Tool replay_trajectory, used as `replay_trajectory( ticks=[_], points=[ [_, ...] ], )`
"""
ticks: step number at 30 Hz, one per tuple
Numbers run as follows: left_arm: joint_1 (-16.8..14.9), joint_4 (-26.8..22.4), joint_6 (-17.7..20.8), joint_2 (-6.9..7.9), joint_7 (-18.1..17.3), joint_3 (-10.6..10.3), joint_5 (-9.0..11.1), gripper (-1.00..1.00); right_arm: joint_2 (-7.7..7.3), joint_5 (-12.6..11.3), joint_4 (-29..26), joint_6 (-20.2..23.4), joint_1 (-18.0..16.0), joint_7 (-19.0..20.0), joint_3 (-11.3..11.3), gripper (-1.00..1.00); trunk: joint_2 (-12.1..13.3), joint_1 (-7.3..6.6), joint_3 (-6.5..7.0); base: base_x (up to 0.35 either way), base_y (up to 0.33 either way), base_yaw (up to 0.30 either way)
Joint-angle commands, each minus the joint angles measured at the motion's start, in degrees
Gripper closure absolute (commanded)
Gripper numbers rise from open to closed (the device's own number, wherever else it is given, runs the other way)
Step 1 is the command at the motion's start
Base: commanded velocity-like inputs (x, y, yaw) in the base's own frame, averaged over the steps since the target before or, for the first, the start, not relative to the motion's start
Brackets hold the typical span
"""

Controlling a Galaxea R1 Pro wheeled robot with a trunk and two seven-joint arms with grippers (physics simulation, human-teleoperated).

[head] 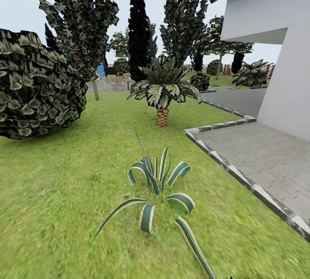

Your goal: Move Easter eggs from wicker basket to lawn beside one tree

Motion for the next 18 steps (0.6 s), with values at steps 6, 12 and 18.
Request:
replay_trajectory(
  ticks=[6, 12, 18],
  points=[
    [0.0, 0.0, -0.2, -0.06, 0.0, 0.1, 0.1, -1.00, 0.12, 0.4, 0.0, -0.2, -0.1, 0.0, -0.3, -1.00, -0.1, 0.04, -0.09, 0.034, 0.030, -0.048],
    [0.0, 0.0, -0.2, -0.05, 0.0, 0.1, 0.0, -1.00, 0.12, 0.4, 0.0, -0.2, -0.1, 0.0, -0.3, -1.00, -0.1, 0.04, -0.09, 0.211, 0.190, -0.004],
    [0.0, 0.0, -0.2, -0.05, 0.0, 0.1, 0.0, -1.00, 0.17, 0.4, 0.0, -0.2, -0.1, 0.0, -0.3, -1.00, -0.1, 0.04, -0.09, 0.250, 0.240, 0.000]
  ],
)
